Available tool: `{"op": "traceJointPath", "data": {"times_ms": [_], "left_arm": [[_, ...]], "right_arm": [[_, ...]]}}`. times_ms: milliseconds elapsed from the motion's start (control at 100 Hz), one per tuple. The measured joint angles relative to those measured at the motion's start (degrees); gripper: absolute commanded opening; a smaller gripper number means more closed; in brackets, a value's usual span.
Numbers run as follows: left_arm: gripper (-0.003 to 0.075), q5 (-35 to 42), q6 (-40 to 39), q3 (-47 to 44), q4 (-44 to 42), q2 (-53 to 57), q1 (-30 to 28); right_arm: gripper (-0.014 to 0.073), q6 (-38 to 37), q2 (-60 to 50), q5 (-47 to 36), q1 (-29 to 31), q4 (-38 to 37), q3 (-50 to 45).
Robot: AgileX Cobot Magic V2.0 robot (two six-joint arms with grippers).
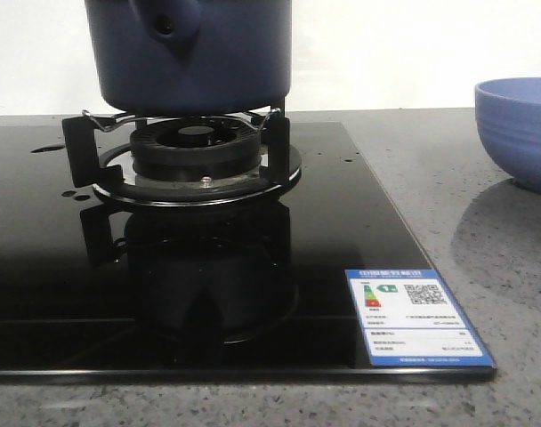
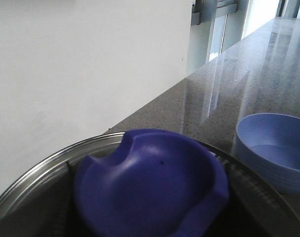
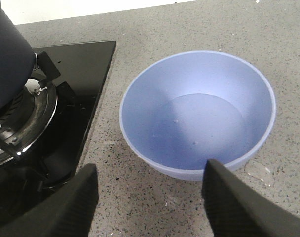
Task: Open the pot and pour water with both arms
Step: 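Lower the right gripper onto the light blue bowl rim and grip it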
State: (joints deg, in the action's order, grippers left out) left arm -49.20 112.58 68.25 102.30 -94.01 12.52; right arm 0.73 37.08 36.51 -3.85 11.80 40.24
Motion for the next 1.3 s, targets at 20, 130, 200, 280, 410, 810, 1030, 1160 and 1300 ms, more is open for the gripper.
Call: {"op": "traceJointPath", "data": {"times_ms": [20, 130, 200, 280, 410, 810, 1030, 1160, 1300], "left_arm": [[0.0235, -0.2, 0.0, 0.0, 0.0, 0.0, 0.0], [0.0226, -0.6, 0.1, 0.0, 0.0, 0.0, 0.0], [0.0227, -0.6, 0.1, 0.1, -0.2, 0.3, -0.2], [0.0227, -0.4, -0.4, 0.2, -1.3, 0.9, -0.6], [0.0227, -0.3, -4.1, 0.9, -2.2, 3.5, -3.1], [0.0228, -1.9, -14.0, 0.9, -8.9, 16.9, -11.0], [0.0232, -1.3, -16.0, -4.3, -10.5, 25.2, -11.8], [0.0232, 0.6, -16.4, -8.6, -11.4, 30.5, -11.8], [0.0232, 2.3, -16.5, -12.0, -11.5, 34.6, -11.4]], "right_arm": [[0.0417, 0.0, 0.0, 0.0, 0.0, 0.0, 0.0], [0.0417, 0.0, 0.0, 0.0, 0.0, 0.0, 0.0], [0.0417, 0.0, 0.0, 0.0, 0.0, 0.0, 0.0], [0.0417, 0.0, 0.0, 0.0, 0.0, 0.0, 0.0], [0.0417, 0.0, 0.0, 0.0, 0.0, 0.2, 0.0], [0.0417, -1.2, 0.5, -7.1, 0.0, 5.5, 0.0], [0.0417, -4.6, 6.4, -5.1, 4.9, 6.0, 4.8], [0.0417, -5.3, 11.9, 1.5, 11.6, 6.0, 11.7], [0.0417, -5.8, 19.0, 7.6, 16.6, 6.0, 16.7]]}}
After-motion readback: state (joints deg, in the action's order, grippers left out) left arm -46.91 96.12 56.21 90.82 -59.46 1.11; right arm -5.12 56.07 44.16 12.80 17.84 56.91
